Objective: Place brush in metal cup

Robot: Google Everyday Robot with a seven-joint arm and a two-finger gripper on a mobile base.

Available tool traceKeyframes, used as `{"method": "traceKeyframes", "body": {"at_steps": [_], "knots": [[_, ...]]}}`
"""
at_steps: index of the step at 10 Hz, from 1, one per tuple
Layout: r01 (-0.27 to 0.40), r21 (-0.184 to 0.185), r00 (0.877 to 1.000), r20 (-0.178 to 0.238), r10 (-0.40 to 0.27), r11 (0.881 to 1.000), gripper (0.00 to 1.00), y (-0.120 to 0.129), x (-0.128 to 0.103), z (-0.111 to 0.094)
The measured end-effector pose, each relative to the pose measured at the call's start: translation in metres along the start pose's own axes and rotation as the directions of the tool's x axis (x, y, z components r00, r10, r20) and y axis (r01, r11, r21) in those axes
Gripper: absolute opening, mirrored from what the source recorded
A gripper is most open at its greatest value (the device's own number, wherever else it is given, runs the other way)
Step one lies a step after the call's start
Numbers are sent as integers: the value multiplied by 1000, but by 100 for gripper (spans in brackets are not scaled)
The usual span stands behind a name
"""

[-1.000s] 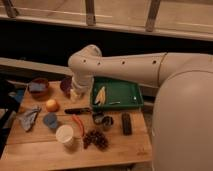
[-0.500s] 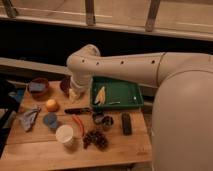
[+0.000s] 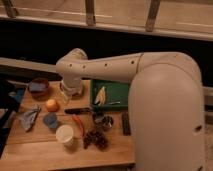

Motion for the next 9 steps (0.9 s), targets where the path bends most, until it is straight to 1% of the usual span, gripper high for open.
{"method": "traceKeyframes", "body": {"at_steps": [2,4,5,7,9], "knots": [[2,-10,1000,-22,-3,1000,65,-3,5,24],[-1,-17,999,-49,0,1000,65,-8,13,40],[-10,-21,998,-56,9,1000,65,-12,18,46],[-49,-22,997,-66,47,999,65,-33,33,53],[-42,-29,997,-63,40,999,65,-27,29,53]]}}
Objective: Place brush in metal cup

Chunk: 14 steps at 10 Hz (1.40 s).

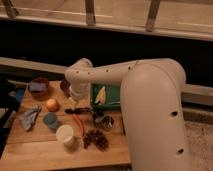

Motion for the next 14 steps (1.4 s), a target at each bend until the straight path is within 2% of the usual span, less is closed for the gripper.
{"method": "traceKeyframes", "body": {"at_steps": [3,9,14], "knots": [[-5,8,1000,-8,5,1000,65,-3,1,0],[-67,9,992,-106,68,998,65,-10,23,46],[-73,-6,989,-127,72,997,65,-18,34,70]]}}
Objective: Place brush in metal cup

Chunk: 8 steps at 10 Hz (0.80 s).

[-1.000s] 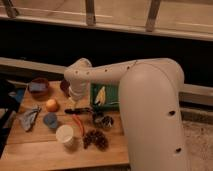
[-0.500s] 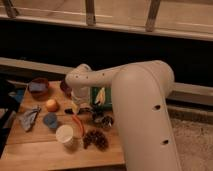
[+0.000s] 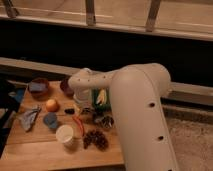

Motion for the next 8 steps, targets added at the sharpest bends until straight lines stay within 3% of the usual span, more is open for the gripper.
{"method": "traceKeyframes", "body": {"at_steps": [6,8], "knots": [[24,-10,1000,-10,-24,1000,65,-6,-5,18],[30,-10,999,-19,-30,999,55,-9,-4,23]]}}
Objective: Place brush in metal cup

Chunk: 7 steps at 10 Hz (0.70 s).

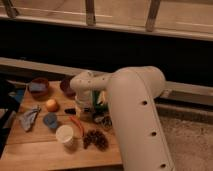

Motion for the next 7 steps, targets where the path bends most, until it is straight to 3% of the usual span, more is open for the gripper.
{"method": "traceKeyframes", "body": {"at_steps": [5,7], "knots": [[13,-1,1000,-4,-13,1000,5,2,-1,1],[15,-2,1000,-5,-15,1000,0,3,-1,2]]}}
